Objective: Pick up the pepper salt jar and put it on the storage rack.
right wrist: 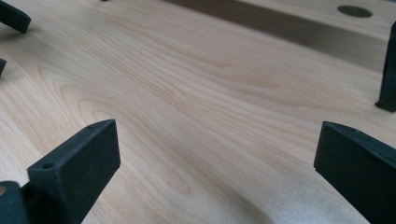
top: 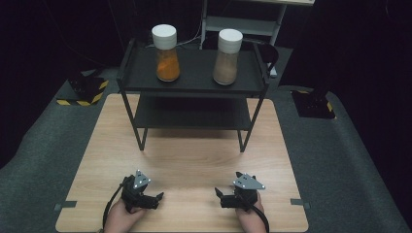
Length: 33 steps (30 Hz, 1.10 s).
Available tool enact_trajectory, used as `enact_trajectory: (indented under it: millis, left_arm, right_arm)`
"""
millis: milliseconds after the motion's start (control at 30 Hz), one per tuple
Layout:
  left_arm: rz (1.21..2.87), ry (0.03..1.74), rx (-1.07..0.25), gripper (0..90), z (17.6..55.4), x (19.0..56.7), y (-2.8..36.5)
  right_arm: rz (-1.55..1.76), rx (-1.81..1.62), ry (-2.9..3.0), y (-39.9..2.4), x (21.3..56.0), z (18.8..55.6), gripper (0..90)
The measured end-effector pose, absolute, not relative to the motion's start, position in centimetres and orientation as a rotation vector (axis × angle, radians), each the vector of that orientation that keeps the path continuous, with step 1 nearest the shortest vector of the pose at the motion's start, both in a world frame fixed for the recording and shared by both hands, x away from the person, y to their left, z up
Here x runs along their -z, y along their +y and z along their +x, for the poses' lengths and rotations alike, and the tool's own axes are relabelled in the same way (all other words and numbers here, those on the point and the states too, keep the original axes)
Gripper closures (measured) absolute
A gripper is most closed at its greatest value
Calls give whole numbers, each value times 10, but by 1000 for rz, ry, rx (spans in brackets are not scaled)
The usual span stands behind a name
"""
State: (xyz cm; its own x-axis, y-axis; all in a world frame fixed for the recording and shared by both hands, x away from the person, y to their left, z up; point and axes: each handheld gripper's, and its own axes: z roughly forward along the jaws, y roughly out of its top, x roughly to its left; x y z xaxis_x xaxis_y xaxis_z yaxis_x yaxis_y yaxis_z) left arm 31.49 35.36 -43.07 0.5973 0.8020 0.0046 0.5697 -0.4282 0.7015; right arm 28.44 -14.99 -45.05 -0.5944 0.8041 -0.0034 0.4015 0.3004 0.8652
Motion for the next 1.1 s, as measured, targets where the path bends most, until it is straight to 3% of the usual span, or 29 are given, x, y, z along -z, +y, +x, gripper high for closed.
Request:
enact_trajectory:
  millis: [1100]
  left_arm:
    - [2158,1080,-448,4,310,430,353]
  right_arm:
    - [1081,-1110,2138,-153,451,266,0]
